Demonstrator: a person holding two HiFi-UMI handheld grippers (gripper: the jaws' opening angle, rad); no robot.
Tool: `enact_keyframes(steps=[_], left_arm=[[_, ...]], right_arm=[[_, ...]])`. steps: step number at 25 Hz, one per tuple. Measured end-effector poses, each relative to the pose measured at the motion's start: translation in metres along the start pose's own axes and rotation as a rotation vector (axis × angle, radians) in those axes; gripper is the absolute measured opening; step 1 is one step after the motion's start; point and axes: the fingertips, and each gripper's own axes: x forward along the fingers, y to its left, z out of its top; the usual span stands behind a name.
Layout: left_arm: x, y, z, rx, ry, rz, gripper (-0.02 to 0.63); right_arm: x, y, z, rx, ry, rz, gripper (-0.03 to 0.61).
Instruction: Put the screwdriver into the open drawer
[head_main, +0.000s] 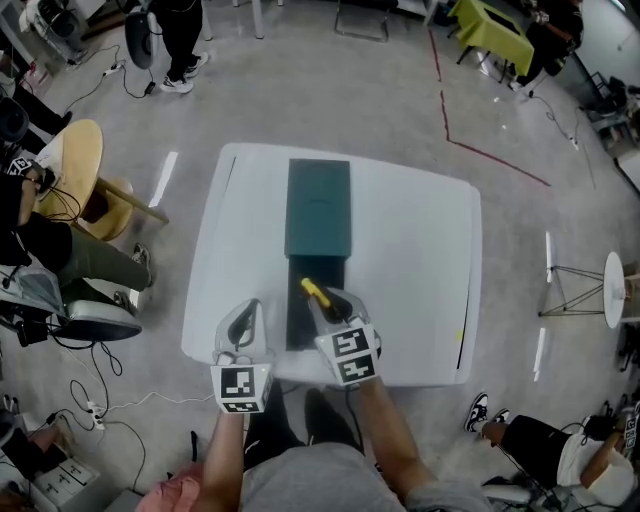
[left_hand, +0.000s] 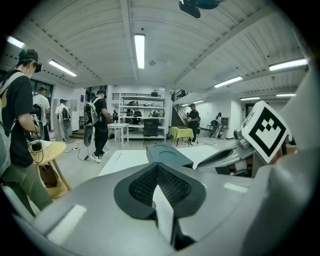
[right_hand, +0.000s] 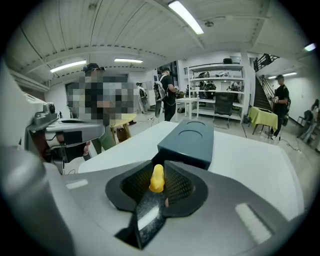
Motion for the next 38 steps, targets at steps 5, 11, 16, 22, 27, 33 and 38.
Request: enact_keyframes(steps=[5,11,16,22,27,33,38], left_arm=[[0.006,0.0,-0.008,0.001,0.014,-0.014,0.011],[0.014,-0.003,-0.023,-0.002,0.033,-0.028,0.011],[0.02,-0.002,-0.033,-0.004,0.049,-0.039,0.011],[0.025,0.001,-0.044,-0.011,0.065,-0.045,0.011],[0.03,0.002,-0.05,-0.015,0.071,-0.053,0.011],[0.031,0.003,-0.054,-0.016,0.078,-0.054,0.011],[0.03,0.003,-0.055,-0.015,0.076,-0.055,0.011]], right_arm=[[0.007,-0.002,-0.008,-0.003,0.021,-0.003,0.08],[0.016,-0.007,-0.024,0.008,0.051,-0.005,0.08],[0.025,-0.01,-0.037,-0.009,0.089,-0.026,0.077],[0.031,-0.013,-0.047,-0.045,0.129,-0.051,0.075],[0.037,-0.013,-0.049,-0.068,0.144,-0.065,0.077],[0.039,-0.012,-0.051,-0.073,0.144,-0.067,0.077],[0.038,-0.011,-0.05,-0.062,0.124,-0.057,0.081]])
